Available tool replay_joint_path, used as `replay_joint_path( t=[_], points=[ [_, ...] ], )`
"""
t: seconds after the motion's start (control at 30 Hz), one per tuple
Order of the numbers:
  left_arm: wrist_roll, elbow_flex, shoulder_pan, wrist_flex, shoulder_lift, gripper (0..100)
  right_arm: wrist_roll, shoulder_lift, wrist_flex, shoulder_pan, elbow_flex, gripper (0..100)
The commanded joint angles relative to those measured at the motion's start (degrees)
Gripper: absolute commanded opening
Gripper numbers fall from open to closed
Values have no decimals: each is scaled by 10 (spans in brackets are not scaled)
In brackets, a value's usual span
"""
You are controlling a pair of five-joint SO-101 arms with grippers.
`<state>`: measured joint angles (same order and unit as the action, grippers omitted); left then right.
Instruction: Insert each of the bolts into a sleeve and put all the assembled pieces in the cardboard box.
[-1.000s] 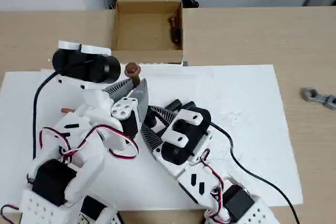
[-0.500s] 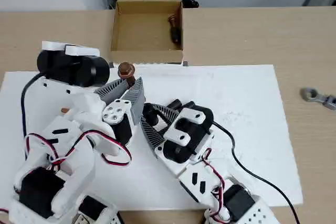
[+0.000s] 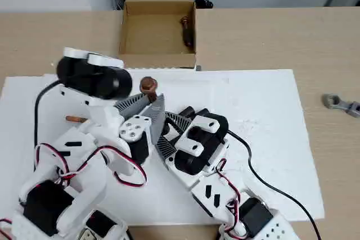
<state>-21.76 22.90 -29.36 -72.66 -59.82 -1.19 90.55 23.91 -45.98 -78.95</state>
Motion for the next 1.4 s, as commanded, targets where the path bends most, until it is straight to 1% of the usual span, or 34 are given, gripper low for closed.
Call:
replay_joint_path(
  t=[0.0, 0.3, 0.4, 0.53, 0.77, 1.03, 1.2, 1.37],
  points=[
    [-2, -30, -8, -2, -2, 6, 5, -1, 0, 5, 14, 3],
    [12, -44, -5, -33, -2, 6, 7, -1, -4, 5, 4, 3],
    [12, -45, -4, -29, -2, 6, 7, -1, -4, 5, 4, 3],
    [11, -46, 21, -16, 0, 6, 7, -1, -4, 5, 4, 3],
    [11, -44, 40, -18, 0, 6, 7, -1, -4, 5, 5, 3],
    [11, -43, 40, -16, 2, 6, 7, -1, -4, 5, 6, 3],
    [4, -6, 39, 24, 2, 6, 6, -1, -4, 5, 6, 3],
    [4, -2, 40, 21, 2, 6, 6, -1, -4, 4, 6, 3]
  ],
)
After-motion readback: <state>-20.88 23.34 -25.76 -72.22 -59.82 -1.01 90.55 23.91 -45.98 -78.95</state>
